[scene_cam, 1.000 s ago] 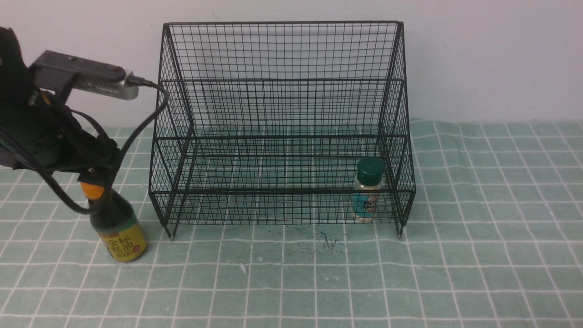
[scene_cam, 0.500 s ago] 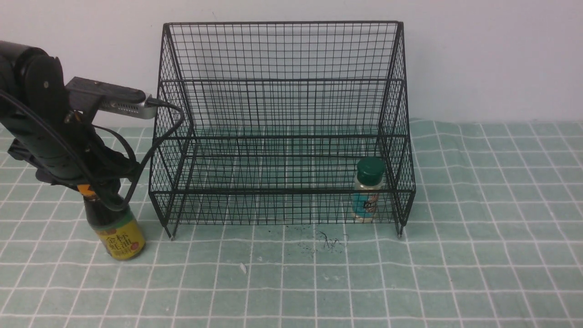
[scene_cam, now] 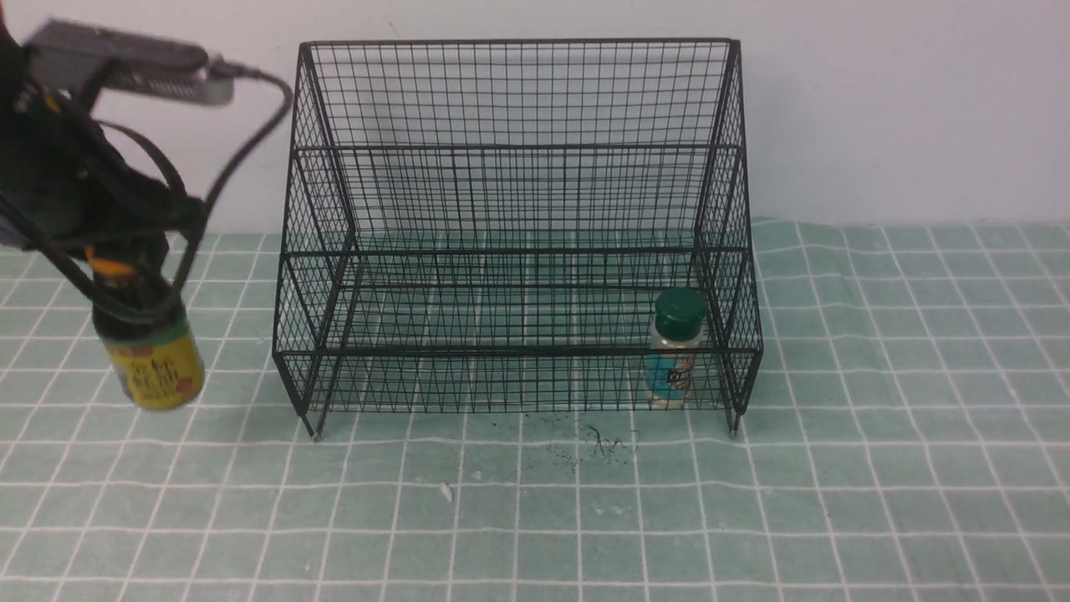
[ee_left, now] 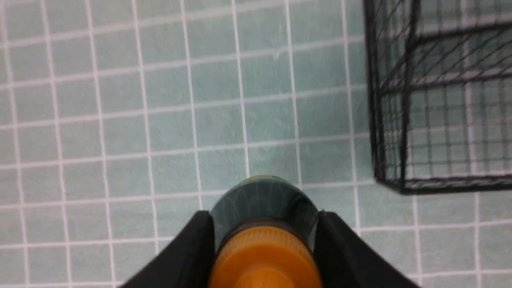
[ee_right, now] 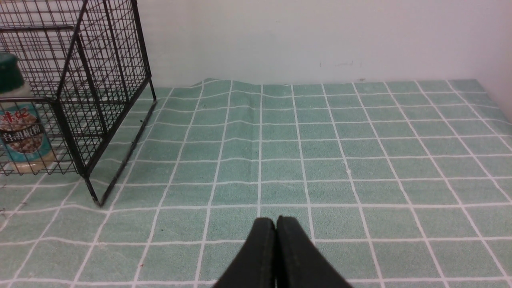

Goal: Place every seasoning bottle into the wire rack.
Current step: Use the left arm to put the condiment bottle back on the shelf

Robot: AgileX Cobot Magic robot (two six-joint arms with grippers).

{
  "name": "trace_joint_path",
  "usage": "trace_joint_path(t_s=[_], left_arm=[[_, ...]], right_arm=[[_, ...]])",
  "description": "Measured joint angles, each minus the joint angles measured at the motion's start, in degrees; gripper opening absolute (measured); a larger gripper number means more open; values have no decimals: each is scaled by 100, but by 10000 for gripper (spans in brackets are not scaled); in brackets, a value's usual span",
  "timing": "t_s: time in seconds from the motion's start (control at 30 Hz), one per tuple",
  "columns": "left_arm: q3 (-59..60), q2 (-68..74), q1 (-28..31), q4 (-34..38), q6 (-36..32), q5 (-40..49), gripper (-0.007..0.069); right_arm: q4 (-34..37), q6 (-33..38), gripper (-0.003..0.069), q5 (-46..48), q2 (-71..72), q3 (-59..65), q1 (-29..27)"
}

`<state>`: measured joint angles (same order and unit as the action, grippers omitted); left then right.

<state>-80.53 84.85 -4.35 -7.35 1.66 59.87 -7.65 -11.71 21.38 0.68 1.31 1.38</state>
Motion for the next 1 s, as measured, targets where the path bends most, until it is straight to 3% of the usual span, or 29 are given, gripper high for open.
trace_joint_path(t_s=[0.2, 0.5, 0.73, 1.0], left_arm=[[-1000, -334, 0, 871, 0, 407, 290], [-1094, 40, -6, 1990, -306, 340, 290], [-1094, 444, -35, 2220, -487, 164, 290], [-1094, 839, -496, 2020, -745, -170, 290]], right_arm=[[0, 0, -15, 0, 0, 0, 0], [0, 0, -15, 0, 0, 0, 0], [0, 0, -15, 0, 0, 0, 0], [0, 0, -15, 0, 0, 0, 0]])
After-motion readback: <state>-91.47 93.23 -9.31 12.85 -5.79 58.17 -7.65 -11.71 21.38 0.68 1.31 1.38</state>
